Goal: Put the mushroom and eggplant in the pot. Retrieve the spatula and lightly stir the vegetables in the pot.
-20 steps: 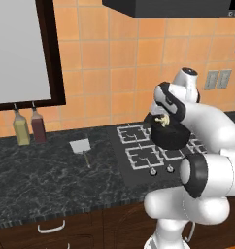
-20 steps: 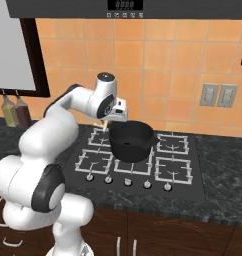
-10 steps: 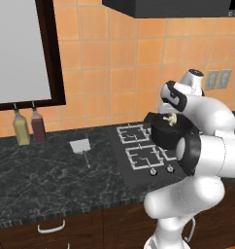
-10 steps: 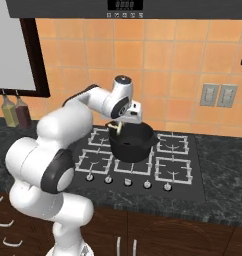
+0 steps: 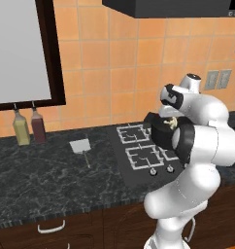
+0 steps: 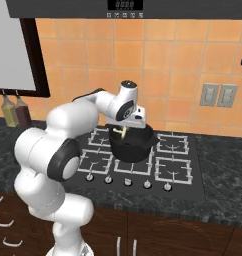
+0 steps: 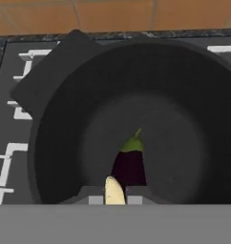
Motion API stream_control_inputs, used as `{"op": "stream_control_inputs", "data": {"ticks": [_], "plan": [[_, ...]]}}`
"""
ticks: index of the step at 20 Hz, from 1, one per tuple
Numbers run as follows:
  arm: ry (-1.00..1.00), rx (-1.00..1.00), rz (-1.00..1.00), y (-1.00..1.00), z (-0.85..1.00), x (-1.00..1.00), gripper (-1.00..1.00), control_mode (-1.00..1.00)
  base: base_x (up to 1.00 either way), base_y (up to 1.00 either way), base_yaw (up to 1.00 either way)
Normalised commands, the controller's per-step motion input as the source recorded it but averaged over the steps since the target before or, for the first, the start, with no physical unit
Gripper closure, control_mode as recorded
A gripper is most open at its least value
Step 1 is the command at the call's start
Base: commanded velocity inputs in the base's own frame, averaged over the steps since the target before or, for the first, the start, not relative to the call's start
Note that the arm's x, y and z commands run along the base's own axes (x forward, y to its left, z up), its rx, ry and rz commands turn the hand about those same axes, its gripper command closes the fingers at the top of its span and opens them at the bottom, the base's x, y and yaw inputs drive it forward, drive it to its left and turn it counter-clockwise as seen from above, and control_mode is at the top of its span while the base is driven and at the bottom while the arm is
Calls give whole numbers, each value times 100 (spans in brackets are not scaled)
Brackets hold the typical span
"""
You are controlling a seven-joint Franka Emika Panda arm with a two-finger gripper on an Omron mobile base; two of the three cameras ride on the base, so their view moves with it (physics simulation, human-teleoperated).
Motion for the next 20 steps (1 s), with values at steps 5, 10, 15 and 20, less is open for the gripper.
{"op": "stream_control_inputs", "data": {"ticks": [5,10,15,20], "plan": [[9,-1,-2,-20,-12,19,100,-100,0,0,0],[6,-1,-3,-6,-7,23,-100,-100,0,0,0],[1,-1,-7,-23,3,7,-100,-100,0,0,0],[-20,0,-12,33,45,-9,-100,-100,0,0,0]]}}
